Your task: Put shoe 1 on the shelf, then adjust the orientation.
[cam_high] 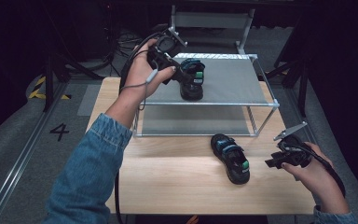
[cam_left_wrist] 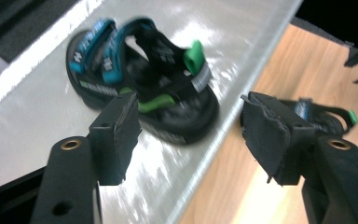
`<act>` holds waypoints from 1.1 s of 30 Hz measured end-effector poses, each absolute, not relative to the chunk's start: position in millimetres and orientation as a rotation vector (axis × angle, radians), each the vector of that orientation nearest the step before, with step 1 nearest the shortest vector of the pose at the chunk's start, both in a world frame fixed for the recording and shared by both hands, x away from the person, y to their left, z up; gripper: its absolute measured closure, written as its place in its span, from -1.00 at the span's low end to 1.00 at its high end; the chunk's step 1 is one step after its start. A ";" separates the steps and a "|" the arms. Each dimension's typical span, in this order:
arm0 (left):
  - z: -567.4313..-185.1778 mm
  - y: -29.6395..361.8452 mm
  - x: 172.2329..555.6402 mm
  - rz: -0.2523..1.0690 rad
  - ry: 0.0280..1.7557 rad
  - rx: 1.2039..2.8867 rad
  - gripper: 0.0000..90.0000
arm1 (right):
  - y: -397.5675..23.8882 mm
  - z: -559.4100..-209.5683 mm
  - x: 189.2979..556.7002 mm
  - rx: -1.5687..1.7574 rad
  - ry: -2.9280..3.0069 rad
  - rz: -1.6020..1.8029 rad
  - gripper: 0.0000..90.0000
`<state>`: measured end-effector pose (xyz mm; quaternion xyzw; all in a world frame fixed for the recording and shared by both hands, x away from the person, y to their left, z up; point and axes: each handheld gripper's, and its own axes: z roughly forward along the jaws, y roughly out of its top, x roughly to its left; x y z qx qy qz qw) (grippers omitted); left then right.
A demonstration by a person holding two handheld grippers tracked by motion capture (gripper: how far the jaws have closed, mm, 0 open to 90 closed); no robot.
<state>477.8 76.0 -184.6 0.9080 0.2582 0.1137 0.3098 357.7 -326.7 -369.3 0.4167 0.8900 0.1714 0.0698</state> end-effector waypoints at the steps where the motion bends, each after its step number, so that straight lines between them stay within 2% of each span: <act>1: -185.7 77.8 471.7 0.304 0.692 2.403 -0.21 | -325.5 -368.0 357.9 1.246 2.677 0.513 0.30; 12: -207.5 100.1 425.7 0.308 0.718 2.446 -0.29 | -308.5 -358.1 356.8 1.172 2.735 0.533 0.27; 16: -225.9 112.8 414.9 0.268 0.703 2.481 -0.38 | -302.2 -355.1 355.5 1.147 2.750 0.544 0.25; 21: -254.0 127.8 400.0 0.252 0.750 2.504 -0.39 | -293.9 -353.9 355.1 1.107 2.778 0.550 0.24; 33: -307.5 146.0 389.6 0.207 0.849 2.516 -0.41 | -281.8 -352.9 354.5 1.061 2.809 0.546 0.23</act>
